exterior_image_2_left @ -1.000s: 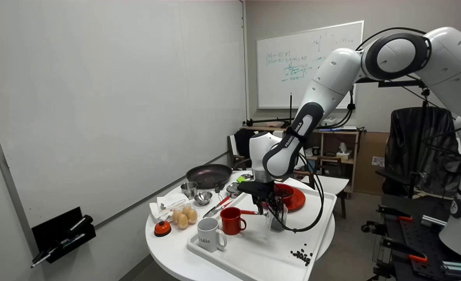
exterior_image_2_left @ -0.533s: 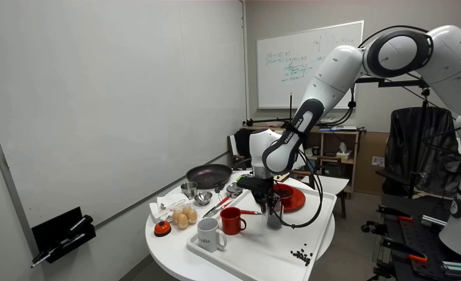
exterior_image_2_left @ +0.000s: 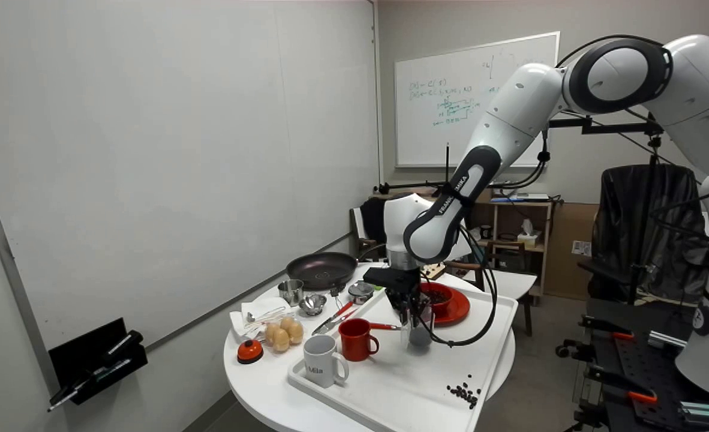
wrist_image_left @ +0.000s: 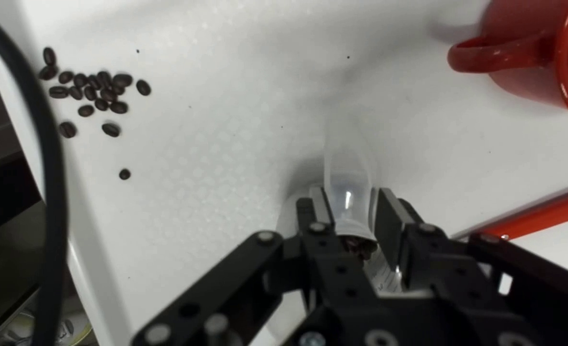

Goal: Pour the contents of the jug into the bowl

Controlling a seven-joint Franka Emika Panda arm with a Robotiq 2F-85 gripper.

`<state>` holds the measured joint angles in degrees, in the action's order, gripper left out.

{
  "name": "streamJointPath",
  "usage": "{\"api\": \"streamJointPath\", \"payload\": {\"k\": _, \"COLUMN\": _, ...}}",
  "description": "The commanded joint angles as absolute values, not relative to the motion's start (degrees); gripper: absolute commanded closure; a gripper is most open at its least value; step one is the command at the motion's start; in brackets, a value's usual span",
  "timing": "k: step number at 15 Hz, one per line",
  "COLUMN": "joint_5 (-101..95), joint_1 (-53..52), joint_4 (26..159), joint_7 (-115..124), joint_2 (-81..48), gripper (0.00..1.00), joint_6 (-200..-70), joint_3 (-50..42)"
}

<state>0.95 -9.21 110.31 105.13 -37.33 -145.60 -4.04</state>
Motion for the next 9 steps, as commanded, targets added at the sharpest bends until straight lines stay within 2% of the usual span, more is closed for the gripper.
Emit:
{"api": "streamJointPath", "payload": {"k": 1, "joint_5": 3.8, "joint_1": -7.8, "joint_4": 115.5, "joint_7": 101.3, "joint_2": -30.4, "gripper": 0.90, "joint_6": -145.9, "joint_3": -2.9}}
{"api": "streamJointPath", "payload": {"k": 9, "joint_5": 5.0, "joint_1": -2.8, "joint_4": 115.5, "joint_7": 95.1, "joint_2": -27.0, "gripper": 0.90, "joint_6": -141.0, "joint_3": -4.0}}
